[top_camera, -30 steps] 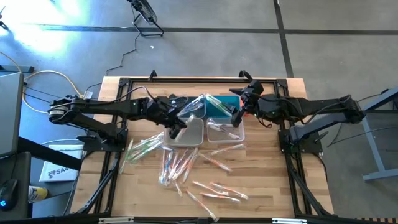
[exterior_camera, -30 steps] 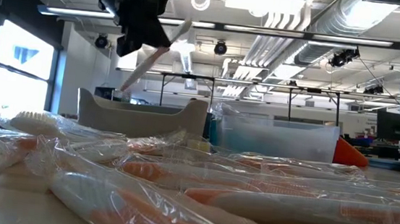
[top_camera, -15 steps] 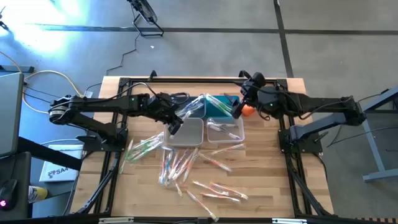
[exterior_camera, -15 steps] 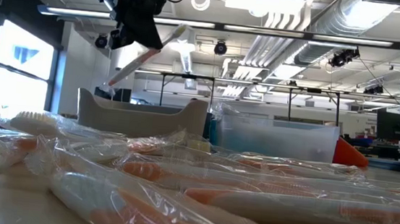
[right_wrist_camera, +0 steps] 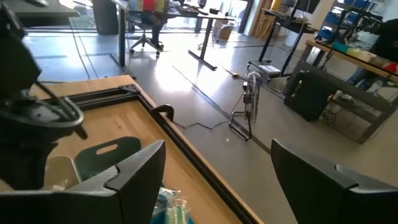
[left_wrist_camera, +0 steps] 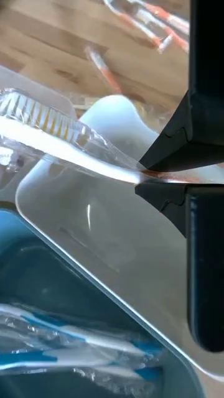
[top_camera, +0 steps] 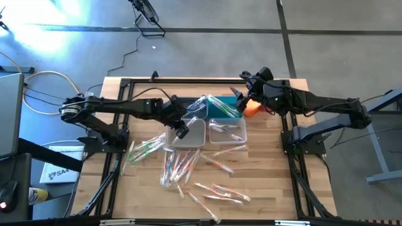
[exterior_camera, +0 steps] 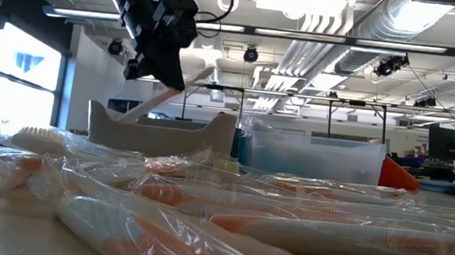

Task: Pick & Place Toothbrushes
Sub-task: Put the orange toothbrush into the gray bin

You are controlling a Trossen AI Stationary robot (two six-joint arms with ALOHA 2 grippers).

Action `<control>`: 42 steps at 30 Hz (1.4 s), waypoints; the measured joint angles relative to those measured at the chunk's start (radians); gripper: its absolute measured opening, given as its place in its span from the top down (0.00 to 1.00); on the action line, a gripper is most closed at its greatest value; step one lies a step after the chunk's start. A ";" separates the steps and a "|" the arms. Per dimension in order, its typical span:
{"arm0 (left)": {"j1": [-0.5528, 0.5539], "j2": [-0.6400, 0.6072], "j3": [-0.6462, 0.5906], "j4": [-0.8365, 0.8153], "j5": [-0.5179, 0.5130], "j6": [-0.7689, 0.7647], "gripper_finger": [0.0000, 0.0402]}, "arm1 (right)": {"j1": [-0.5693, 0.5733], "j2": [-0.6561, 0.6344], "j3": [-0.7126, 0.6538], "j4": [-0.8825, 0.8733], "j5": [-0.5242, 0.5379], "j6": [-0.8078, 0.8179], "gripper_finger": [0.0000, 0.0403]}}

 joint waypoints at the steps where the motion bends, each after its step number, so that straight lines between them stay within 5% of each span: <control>1: 0.000 0.010 0.000 -0.003 0.000 -0.005 0.97 | -0.006 0.000 0.000 0.000 0.000 0.000 0.29; 25: 0.000 0.171 0.000 0.064 0.000 0.045 0.96 | -0.069 0.000 0.000 -0.024 -0.001 0.000 0.29; 42: 0.000 0.170 0.000 0.108 -0.019 0.008 0.64 | -0.069 0.000 0.000 -0.063 -0.003 0.007 0.29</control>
